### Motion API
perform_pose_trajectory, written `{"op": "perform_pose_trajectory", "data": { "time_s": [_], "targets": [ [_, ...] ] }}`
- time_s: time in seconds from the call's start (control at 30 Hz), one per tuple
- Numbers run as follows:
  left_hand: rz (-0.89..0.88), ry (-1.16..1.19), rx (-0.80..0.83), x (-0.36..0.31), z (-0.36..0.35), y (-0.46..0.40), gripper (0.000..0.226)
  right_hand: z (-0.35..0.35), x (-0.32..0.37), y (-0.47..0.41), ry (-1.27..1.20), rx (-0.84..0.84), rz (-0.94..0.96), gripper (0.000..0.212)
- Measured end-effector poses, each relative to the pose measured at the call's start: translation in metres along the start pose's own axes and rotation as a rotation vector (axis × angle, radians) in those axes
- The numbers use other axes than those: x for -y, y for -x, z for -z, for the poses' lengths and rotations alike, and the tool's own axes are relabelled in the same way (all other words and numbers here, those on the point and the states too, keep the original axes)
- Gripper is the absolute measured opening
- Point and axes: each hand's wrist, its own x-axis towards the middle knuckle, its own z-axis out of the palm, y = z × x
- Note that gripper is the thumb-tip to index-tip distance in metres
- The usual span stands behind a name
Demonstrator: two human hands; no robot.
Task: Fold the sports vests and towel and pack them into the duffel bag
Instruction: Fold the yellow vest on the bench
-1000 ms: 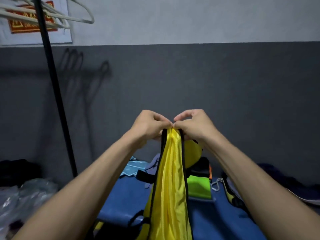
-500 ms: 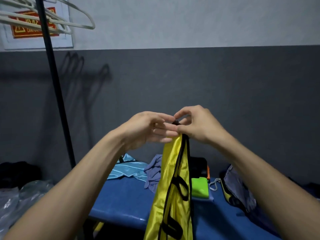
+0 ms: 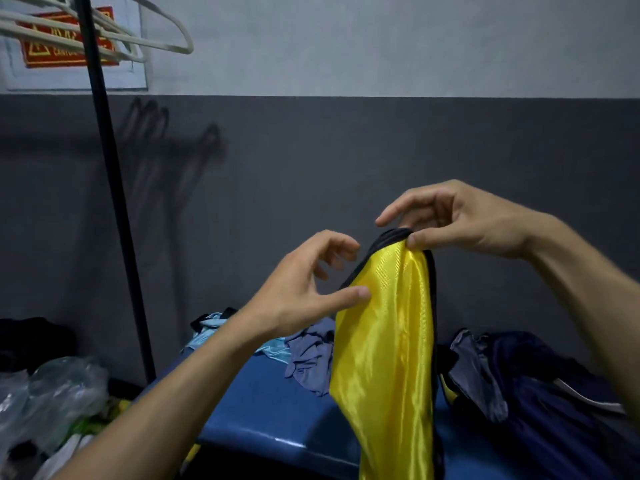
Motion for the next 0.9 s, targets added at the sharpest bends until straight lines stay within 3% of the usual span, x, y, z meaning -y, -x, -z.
{"op": "perform_pose_trajectory", "data": {
  "time_s": [0.3, 0.4, 0.5, 0.67, 0.9],
  "targets": [
    [0.126, 0.248, 0.266, 0.004, -0.011, 0.011, 0.019, -0.001, -0.011, 0.001, 0.07, -0.007, 0.002, 0.033],
    [0.074, 0.007, 0.325, 0.009, -0.014, 0.017, 0.014, -0.001, -0.02, 0.003, 0.036, -0.061, 0.0, 0.031],
    [-0.011, -0.264, 0.303, 0.019, -0.011, 0.022, 0.035, -0.002, -0.031, 0.006, 0.008, -0.081, -0.014, 0.029],
    [-0.093, -0.561, 0.129, 0.019, -0.003, 0.025, 0.014, -0.011, -0.052, 0.012, -0.022, -0.15, -0.022, 0.026],
    [-0.126, -1.019, -0.067, 0.025, -0.017, 0.023, 0.034, -0.035, -0.064, 0.006, 0.026, -0.249, 0.057, 0.025]
  ]
}}
